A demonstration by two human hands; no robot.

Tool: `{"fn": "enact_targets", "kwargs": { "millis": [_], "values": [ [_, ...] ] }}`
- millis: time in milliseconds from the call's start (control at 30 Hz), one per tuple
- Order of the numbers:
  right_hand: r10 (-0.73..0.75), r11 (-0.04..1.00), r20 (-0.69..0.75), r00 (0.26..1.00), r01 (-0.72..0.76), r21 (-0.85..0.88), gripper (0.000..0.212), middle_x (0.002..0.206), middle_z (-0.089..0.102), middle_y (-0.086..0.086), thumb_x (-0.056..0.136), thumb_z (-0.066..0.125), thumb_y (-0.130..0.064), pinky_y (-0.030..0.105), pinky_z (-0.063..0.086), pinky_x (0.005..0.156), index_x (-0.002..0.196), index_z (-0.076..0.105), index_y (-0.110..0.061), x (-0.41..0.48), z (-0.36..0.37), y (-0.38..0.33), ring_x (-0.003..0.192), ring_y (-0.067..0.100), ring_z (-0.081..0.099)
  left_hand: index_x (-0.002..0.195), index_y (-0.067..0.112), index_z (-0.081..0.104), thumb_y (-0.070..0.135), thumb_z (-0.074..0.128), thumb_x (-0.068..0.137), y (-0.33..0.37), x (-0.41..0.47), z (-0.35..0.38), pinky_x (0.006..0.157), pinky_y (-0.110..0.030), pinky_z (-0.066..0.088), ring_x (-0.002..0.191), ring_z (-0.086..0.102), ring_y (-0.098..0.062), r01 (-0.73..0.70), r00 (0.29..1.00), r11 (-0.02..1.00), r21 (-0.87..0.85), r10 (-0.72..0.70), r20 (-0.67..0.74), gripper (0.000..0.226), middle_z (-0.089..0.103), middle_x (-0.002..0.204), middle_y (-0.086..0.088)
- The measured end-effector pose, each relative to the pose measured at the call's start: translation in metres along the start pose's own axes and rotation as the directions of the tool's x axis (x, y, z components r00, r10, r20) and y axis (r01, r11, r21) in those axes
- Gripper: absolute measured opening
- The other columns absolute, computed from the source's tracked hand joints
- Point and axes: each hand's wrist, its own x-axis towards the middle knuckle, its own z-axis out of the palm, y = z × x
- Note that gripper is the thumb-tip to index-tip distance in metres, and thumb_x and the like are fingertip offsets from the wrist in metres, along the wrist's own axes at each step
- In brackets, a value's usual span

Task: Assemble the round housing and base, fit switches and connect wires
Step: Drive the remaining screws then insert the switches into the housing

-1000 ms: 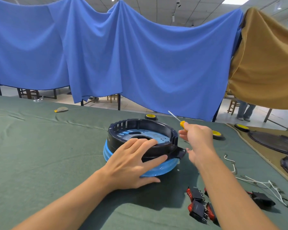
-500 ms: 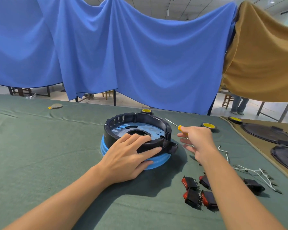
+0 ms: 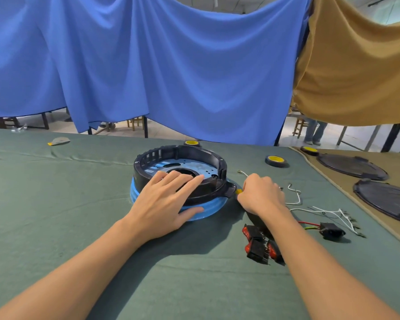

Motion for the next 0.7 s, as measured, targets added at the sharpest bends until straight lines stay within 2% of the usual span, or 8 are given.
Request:
{"fn": "enact_targets", "kwargs": {
  "millis": [167, 267, 333, 400, 467, 533, 633, 700],
  "values": [
    [0.014, 1.0, 0.0, 1.0, -0.014, -0.013, 0.023, 0.108, 0.063, 0.013, 0.088, 0.058, -0.027, 0.036, 0.044, 0.07, 0.108, 0.064, -0.016, -0.001, -0.008, 0.0, 0.092, 0.032, 0.056, 0.124, 0.011, 0.066, 0.059, 0.049, 0.092, -0.014, -0.002, -0.006, 0.084, -0.039, 0.048, 0.097, 0.064, -0.025, 0.142, 0.989, 0.99, -0.012, -0.143, -0.03, 0.06, 0.07, 0.11, 0.0],
    [-0.023, 0.99, -0.053, 0.998, 0.03, 0.14, 0.03, 0.093, 0.065, 0.015, 0.095, 0.05, -0.035, 0.036, 0.049, 0.07, 0.093, 0.064, -0.009, -0.004, -0.023, -0.009, 0.083, 0.034, 0.06, 0.105, 0.011, 0.073, 0.065, 0.039, 0.091, -0.019, -0.005, -0.009, 0.087, -0.039, 0.047, 0.09, 0.065, -0.026, 0.28, 0.96, 0.96, 0.03, -0.28, 0.007, 0.065, 0.071, 0.096, -0.002],
    [-0.092, 0.943, 0.103, 0.99, 0.053, 0.328, 0.048, 0.07, 0.07, 0.009, 0.096, 0.044, -0.049, 0.033, 0.055, 0.063, 0.082, 0.058, -0.006, -0.012, -0.036, -0.022, 0.058, 0.024, 0.063, 0.086, 0.012, 0.072, 0.068, 0.037, 0.09, -0.018, -0.006, -0.008, 0.085, -0.038, 0.047, 0.08, 0.065, -0.025, 0.303, 0.953, 0.949, 0.087, -0.304, 0.004, 0.065, 0.068, 0.078, 0.0],
    [-0.175, 0.924, 0.279, 0.944, 0.06, 0.377, 0.056, 0.056, 0.069, 0.007, 0.093, 0.038, -0.062, 0.024, 0.049, 0.049, 0.079, 0.052, -0.009, -0.025, -0.045, -0.036, 0.037, 0.016, 0.055, 0.07, 0.013, 0.067, 0.067, 0.042, 0.09, -0.014, -0.003, -0.007, 0.076, -0.037, 0.049, 0.069, 0.064, -0.025, 0.294, 0.956, 0.944, 0.148, -0.291, -0.041, 0.063, 0.063, 0.065, 0.0],
    [-0.221, 0.913, 0.329, 0.918, 0.076, 0.4, 0.059, 0.06, 0.071, 0.01, 0.091, 0.039, -0.066, 0.028, 0.055, 0.053, 0.08, 0.051, -0.01, -0.036, -0.047, -0.049, 0.038, 0.014, 0.059, 0.062, 0.014, 0.063, 0.065, 0.048, 0.09, -0.007, 0.001, -0.005, 0.068, -0.036, 0.049, 0.061, 0.062, -0.023, 0.3, 0.954, 0.934, 0.195, -0.288, -0.086, 0.061, 0.061, 0.058, 0.0],
    [-0.213, 0.884, 0.324, 0.922, 0.04, 0.466, 0.054, 0.076, 0.07, 0.013, 0.09, 0.045, -0.063, 0.031, 0.059, 0.054, 0.081, 0.053, -0.011, -0.041, -0.042, -0.057, 0.049, 0.019, 0.069, 0.06, 0.014, 0.063, 0.062, 0.048, 0.09, -0.001, 0.004, -0.003, 0.065, -0.034, 0.048, 0.057, 0.062, -0.022, 0.297, 0.954, 0.932, 0.206, -0.283, -0.098, 0.059, 0.061, 0.056, 0.001],
    [-0.176, 0.797, 0.339, 0.924, -0.069, 0.601, 0.039, 0.096, 0.064, 0.011, 0.089, 0.054, -0.056, 0.026, 0.056, 0.048, 0.09, 0.056, -0.016, -0.043, -0.034, -0.059, 0.063, 0.021, 0.072, 0.07, 0.015, 0.071, 0.056, 0.042, 0.096, -0.005, 0.002, -0.004, 0.07, -0.036, 0.049, 0.061, 0.066, -0.022, 0.263, 0.964, 0.952, 0.159, -0.256, -0.068, 0.057, 0.067, 0.061, 0.001],
    [-0.164, 0.73, 0.346, 0.924, -0.122, 0.672, 0.038, 0.099, 0.065, 0.011, 0.088, 0.06, -0.051, 0.026, 0.056, 0.049, 0.097, 0.058, -0.015, -0.04, -0.031, -0.057, 0.065, 0.02, 0.072, 0.075, 0.016, 0.074, 0.052, 0.04, 0.099, -0.014, -0.002, -0.007, 0.075, -0.038, 0.048, 0.066, 0.067, -0.023, 0.287, 0.956, 0.949, 0.129, -0.276, -0.098, 0.055, 0.07, 0.065, 0.001]
  ]
}}
